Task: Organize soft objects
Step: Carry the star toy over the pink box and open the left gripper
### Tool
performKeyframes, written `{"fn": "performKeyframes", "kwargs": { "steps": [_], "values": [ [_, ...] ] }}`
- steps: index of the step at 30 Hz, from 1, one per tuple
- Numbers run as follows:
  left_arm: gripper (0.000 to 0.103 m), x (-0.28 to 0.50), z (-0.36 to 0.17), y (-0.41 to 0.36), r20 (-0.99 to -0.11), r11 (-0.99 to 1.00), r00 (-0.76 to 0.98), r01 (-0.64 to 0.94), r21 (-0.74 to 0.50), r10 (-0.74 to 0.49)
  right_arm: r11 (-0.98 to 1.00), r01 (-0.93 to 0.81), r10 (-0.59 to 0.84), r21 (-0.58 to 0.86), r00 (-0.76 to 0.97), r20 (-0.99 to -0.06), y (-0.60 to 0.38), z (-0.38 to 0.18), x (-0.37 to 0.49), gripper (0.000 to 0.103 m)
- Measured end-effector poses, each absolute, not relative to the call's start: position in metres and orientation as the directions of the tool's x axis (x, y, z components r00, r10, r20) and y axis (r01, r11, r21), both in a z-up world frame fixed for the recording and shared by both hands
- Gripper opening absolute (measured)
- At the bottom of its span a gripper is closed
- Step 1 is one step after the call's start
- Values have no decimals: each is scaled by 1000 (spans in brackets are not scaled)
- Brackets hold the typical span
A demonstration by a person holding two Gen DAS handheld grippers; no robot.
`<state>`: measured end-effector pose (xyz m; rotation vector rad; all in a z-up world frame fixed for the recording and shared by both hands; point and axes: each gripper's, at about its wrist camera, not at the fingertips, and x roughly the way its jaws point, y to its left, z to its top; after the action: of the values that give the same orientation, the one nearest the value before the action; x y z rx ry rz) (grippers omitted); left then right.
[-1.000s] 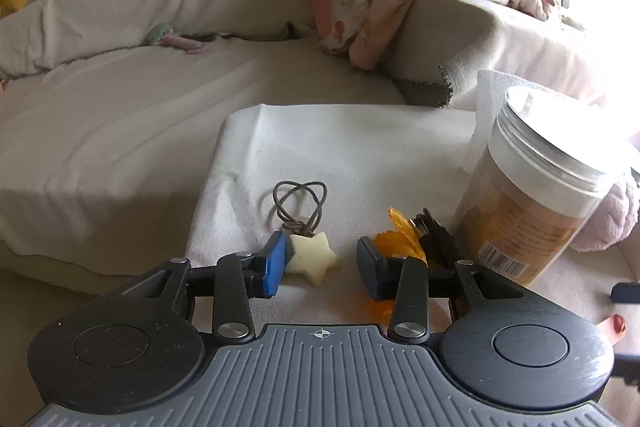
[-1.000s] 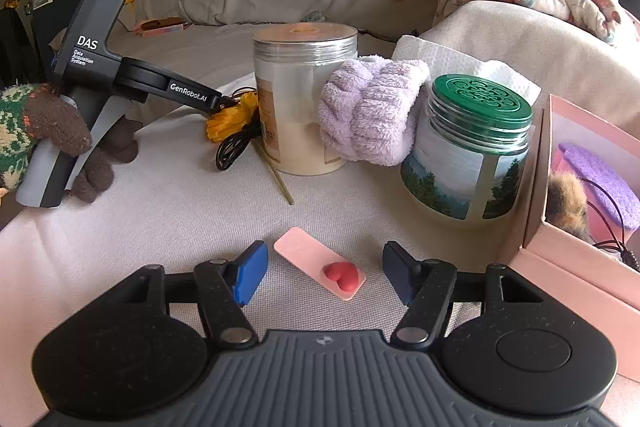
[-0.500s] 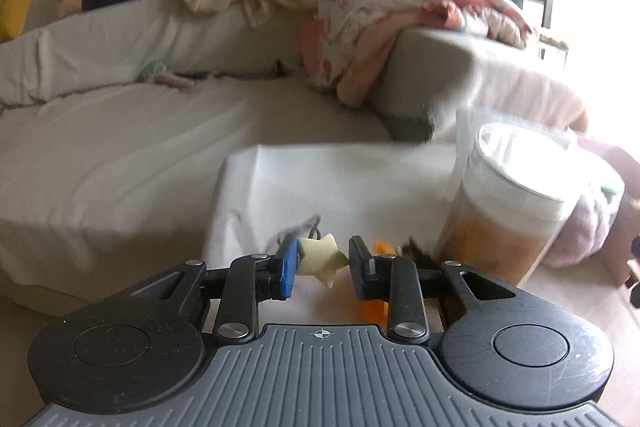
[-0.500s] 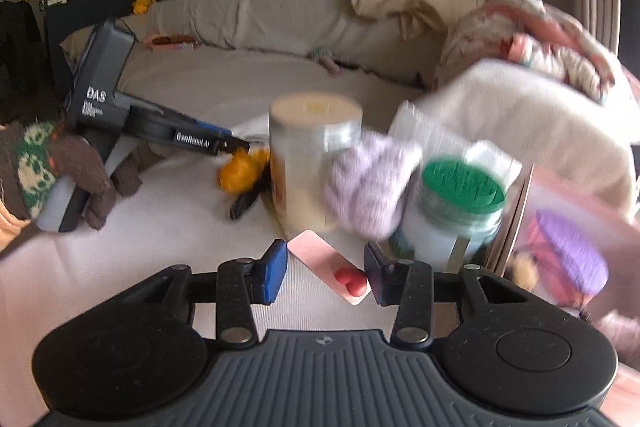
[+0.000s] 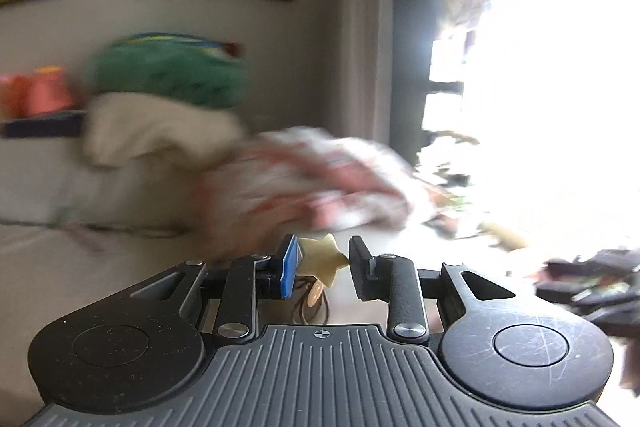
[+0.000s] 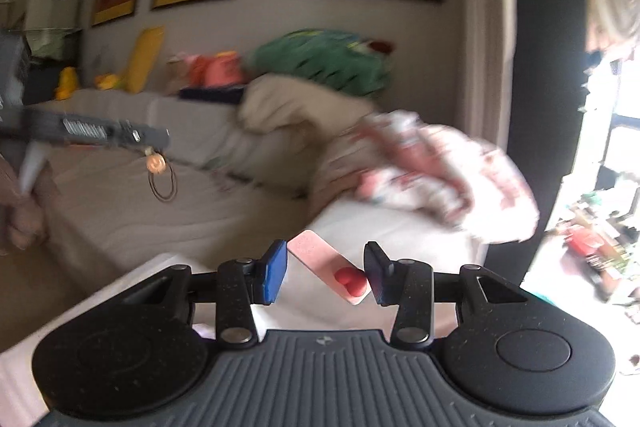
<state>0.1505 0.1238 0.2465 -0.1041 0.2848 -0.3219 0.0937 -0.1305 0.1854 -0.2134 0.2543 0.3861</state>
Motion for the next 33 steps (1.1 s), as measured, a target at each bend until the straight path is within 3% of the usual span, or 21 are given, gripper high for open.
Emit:
{"fn": "performKeyframes", "kwargs": {
  "steps": [3, 7, 11, 17, 21, 26, 31, 33],
  "values": [
    [32, 163, 261, 75, -252, 899, 865, 395, -191, -433, 931, -334, 288, -148, 920, -267, -169, 182, 93, 42],
    [32, 177, 252, 8, -292, 851, 799, 486, -199, -525, 955, -289, 249, -72, 908, -336, -213, 155, 96, 42],
    [32, 199, 195, -43, -469, 802, 651, 473, -364, -597, 954, -298, 270, -1, 867, -419, -243, 123, 93, 50],
    [32, 206, 132, -43, -607, 808, 533, 416, -418, -589, 958, -288, 261, 7, 858, -442, -256, 110, 86, 53],
    [32, 210, 133, 8, -564, 778, 540, 376, -503, -625, 953, -302, 261, -18, 850, -458, -240, 109, 87, 56],
    [32, 219, 140, 47, -431, 673, 567, 332, -661, -702, 944, -326, 269, -41, 840, -472, -210, 108, 94, 57],
    [32, 197, 147, 5, -433, 702, 566, 446, -555, -702, 944, -325, 263, -54, 841, -473, -197, 107, 88, 57],
    [32, 195, 142, -8, -425, 675, 534, 472, -567, -731, 945, -317, 242, -83, 846, -474, -198, 106, 83, 57]
  ]
}}
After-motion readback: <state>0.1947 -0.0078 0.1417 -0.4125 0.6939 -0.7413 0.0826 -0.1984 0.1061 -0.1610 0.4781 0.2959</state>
